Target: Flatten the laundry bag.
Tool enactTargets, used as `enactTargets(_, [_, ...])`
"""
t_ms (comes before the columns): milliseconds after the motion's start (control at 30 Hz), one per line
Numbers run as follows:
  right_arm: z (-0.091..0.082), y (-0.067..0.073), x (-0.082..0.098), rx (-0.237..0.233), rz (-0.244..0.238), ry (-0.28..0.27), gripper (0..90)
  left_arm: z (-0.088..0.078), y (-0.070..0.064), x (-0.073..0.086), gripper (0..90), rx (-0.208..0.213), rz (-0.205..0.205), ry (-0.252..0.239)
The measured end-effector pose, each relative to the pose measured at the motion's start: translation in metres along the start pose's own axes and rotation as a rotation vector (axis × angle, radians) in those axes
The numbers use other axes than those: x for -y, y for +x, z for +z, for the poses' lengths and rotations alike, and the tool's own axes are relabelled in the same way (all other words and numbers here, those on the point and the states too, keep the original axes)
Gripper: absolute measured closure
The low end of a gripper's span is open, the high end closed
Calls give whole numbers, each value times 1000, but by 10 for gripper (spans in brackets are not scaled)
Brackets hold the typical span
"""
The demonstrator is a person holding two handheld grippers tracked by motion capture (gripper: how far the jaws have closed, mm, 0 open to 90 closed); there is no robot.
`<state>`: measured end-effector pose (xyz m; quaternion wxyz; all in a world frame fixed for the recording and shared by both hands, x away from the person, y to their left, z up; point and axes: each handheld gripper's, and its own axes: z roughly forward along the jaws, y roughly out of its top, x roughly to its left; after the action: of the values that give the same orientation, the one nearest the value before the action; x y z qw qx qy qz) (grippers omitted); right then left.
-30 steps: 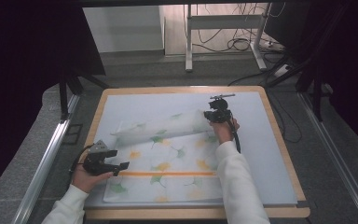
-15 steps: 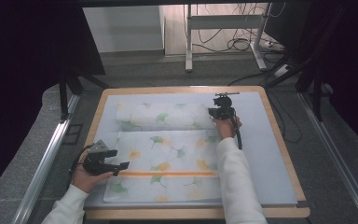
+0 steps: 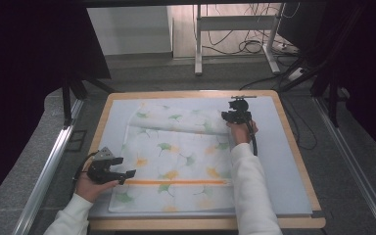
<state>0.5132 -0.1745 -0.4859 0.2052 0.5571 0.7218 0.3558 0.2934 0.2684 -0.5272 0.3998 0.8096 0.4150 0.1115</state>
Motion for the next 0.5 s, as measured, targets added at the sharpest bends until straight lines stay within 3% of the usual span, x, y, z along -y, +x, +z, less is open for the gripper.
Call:
enactTargets(67, [-5,-1,-1,9,6,-26,542,0,0,0,213,0,1,0])
enactTargets(167, [-14,1,-3,-12,2,-54,526,0,0,0,213,1,1,1])
enactTargets(333, [-28,12,-1,-62,-51,-79,540,1,-1,0,213,1,-2,3])
enactTargets(400, [-33,17,1,-96,-74,-82,576,1,-1,0,213,2,1,5])
enactTargets(433, [-37,23,3,-133,-99,-69,627,1,-2,0,213,1,0,2])
enactTargets(500, [-39,29,6,-161,-131,-60,699,1,-2,-1,213,2,-1,2])
